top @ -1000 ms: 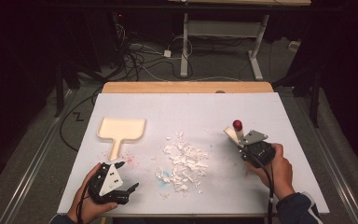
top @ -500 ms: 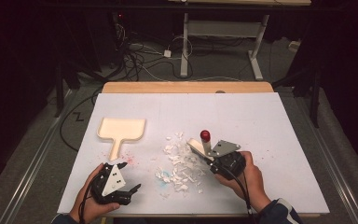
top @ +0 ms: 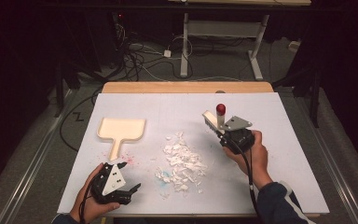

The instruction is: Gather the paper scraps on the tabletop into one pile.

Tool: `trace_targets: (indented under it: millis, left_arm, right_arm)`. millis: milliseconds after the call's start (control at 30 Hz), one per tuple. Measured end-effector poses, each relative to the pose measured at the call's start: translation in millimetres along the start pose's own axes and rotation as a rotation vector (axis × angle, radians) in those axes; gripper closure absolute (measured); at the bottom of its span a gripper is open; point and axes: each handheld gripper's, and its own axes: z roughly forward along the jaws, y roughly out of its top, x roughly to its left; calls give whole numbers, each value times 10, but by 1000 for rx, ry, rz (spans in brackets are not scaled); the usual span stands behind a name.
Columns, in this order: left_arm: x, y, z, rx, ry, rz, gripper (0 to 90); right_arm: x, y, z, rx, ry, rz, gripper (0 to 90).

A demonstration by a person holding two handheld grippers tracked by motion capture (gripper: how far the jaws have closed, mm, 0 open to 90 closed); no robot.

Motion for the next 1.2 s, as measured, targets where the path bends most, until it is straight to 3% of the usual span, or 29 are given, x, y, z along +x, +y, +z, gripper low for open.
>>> trace_targets:
  millis: [33, 67, 100, 167, 267, 433, 500, 533, 567, 633, 700, 767, 900, 1000, 1200]
  left_arm:
    - [1, -1, 7, 0, -2, 0, 159]
    - [0, -2, 12, 1, -2, 0, 159]
    - [1, -3, 14, 2, -3, 0, 159]
    - [4, -7, 15, 5, -6, -1, 159]
    - [7, -18, 15, 5, -9, -6, 159]
    - [6, -22, 12, 8, -10, -2, 159]
    - [8, -22, 5, 6, -9, -2, 159]
    - [10, -23, 2, 4, -9, -3, 159]
    - [13, -23, 1, 3, -9, -5, 159]
    - [16, -22, 3, 3, -9, -7, 159]
    - [13, -21, 0, 2, -11, -7, 159]
    - [10, -19, -8, -1, -10, -6, 159]
    - [20, -12, -16, -5, -7, -11, 159]
    - [23, -7, -14, -6, -7, -7, 159]
    - [48, -22, -3, -5, -8, -15, 159]
  right_arm:
    - [-24, -2, 201, 35, -27, 4, 682]
    - [-24, -2, 201, 35, -27, 4, 682]
    - [2, 1, 390, 76, -58, -17, 682]
    - [24, 3, 460, 77, -73, -33, 682]
    - [130, 74, 542, 73, -53, -60, 682]
    - [394, 161, 623, 32, 26, -158, 680]
    - [509, 196, 616, -3, 88, -178, 680]
    - [509, 196, 616, -3, 88, -178, 680]
    - [570, 202, 584, -29, 148, -199, 679]
    - [597, 204, 552, -32, 168, -209, 680]
    - [645, 201, 472, -43, 223, -253, 680]
    - [677, 187, 377, -50, 233, -288, 681]
    - [591, 206, 224, -66, 257, -288, 682]
    - [491, 284, 179, -84, 237, -265, 682]
    - [420, 443, 377, -80, 197, -261, 682]
